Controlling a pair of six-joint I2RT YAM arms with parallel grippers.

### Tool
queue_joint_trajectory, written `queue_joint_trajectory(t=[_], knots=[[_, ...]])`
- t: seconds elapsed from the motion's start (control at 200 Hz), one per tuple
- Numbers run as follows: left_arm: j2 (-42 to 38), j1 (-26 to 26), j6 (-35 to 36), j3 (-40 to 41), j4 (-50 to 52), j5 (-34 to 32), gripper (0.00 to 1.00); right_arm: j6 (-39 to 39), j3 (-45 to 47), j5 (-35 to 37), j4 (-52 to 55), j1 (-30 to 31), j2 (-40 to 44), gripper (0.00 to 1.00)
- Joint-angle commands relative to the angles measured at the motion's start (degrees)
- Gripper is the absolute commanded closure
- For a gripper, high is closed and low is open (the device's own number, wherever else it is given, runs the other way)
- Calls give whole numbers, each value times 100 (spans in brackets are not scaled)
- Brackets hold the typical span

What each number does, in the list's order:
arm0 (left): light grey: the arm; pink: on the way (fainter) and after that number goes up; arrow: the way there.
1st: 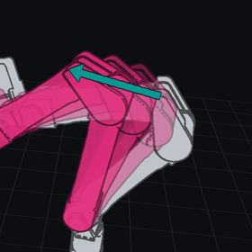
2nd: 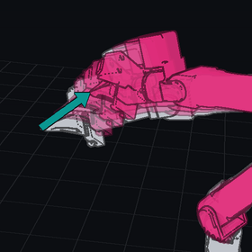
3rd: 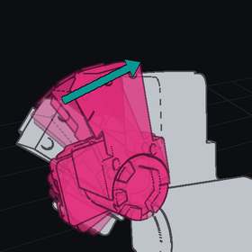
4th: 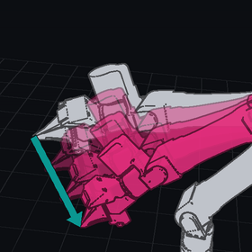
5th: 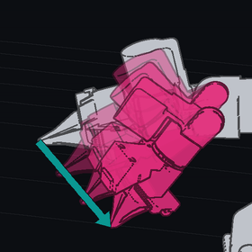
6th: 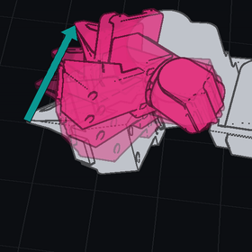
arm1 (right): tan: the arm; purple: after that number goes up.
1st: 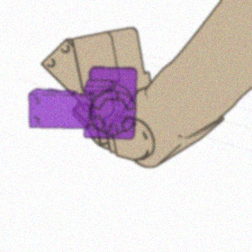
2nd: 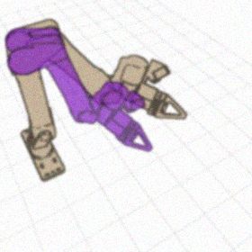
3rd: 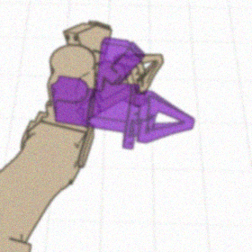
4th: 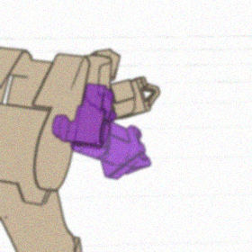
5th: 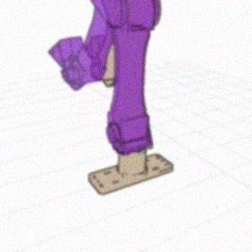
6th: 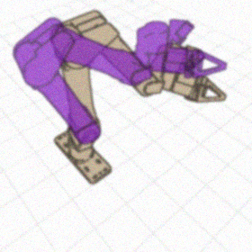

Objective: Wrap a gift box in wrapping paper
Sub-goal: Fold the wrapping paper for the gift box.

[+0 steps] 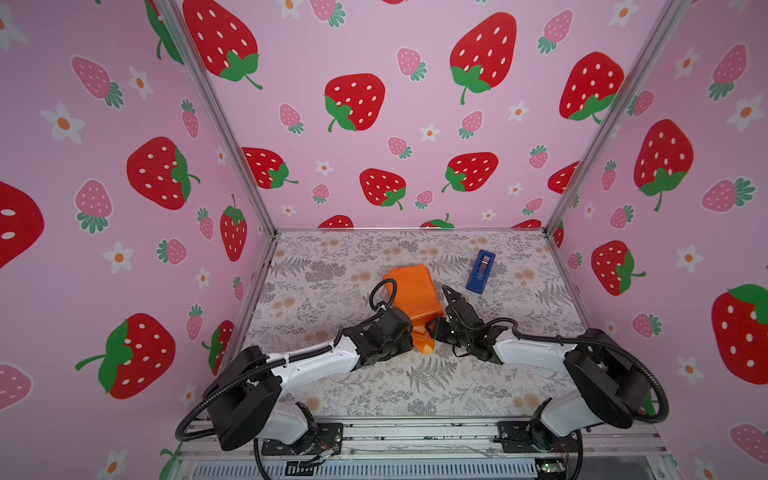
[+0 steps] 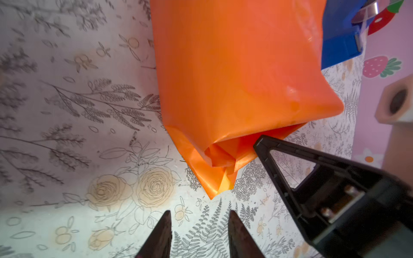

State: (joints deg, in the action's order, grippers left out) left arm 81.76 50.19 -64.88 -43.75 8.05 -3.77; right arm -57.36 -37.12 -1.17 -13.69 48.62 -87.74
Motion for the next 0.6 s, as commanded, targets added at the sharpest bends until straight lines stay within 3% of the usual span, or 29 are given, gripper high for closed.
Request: queue_joint_trajectory(t=[0.0, 0.165, 0.26, 0.595], knots=[[151, 61, -762, -152, -412, -122, 61, -38, -89, 49, -107, 8, -152, 69], [304, 64, -1035, -131, -652, -282, 64, -127, -46, -36, -231, 24, -133, 89], [413, 52, -1056, -200, -750, -260, 66, -229, 42, -122, -291, 33, -50, 95], [509, 29, -1221, -289, -286, -671, 68, -493, 161, -201, -379, 257, 97, 98]])
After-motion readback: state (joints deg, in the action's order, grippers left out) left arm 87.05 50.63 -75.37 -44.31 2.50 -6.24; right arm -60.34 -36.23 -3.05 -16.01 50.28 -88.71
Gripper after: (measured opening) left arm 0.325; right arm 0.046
